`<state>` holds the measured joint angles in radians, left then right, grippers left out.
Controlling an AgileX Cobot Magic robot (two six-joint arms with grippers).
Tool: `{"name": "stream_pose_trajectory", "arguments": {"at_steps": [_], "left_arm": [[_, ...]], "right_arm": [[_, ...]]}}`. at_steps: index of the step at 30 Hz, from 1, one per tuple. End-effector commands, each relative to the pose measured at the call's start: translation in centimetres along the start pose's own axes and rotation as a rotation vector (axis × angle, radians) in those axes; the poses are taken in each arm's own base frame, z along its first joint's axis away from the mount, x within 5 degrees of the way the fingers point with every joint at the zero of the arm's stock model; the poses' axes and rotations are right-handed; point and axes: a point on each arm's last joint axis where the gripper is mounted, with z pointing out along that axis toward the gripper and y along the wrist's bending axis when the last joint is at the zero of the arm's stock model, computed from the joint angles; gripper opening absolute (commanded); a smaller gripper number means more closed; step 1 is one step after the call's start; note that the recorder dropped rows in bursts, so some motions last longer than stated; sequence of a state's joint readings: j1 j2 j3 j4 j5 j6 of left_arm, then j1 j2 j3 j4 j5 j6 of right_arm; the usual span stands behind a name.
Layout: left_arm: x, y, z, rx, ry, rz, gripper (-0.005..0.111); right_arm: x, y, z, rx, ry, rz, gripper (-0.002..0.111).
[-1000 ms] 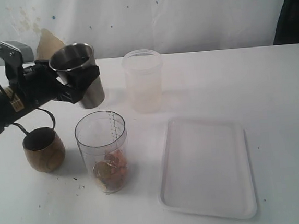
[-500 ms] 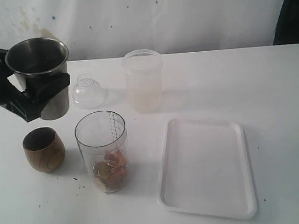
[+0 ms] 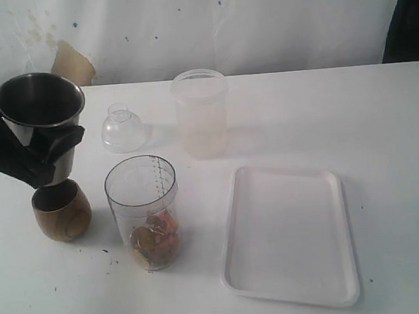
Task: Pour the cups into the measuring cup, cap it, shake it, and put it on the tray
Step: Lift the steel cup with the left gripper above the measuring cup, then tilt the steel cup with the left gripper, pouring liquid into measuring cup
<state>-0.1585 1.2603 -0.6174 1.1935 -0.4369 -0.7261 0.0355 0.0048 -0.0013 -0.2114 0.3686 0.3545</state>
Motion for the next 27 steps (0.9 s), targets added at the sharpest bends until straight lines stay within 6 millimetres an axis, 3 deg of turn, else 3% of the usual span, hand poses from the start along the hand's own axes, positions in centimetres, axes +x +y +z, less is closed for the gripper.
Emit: {"name": "stream_pose_trajectory", "arguments": {"at_steps": [1,17,27], "left_arm": [[-0.6,-1.0,0.2,-0.005,0.019,0.067,0.000],[-2.2,-5.1,1.1,-0.040,0.196,0.331,0.000],[-3.0,-6.2,1.0,-0.093,0.242,0.486,0.000]], "right_arm": [[0.0,0.0,0.0,-0.005,-0.007,-0.003,0.000],[0.0,0.0,0.0,-0.005,-0.007,0.042,0.000],[0.0,0.0,0.0,-0.005,-0.007,0.042,0.000]]}}
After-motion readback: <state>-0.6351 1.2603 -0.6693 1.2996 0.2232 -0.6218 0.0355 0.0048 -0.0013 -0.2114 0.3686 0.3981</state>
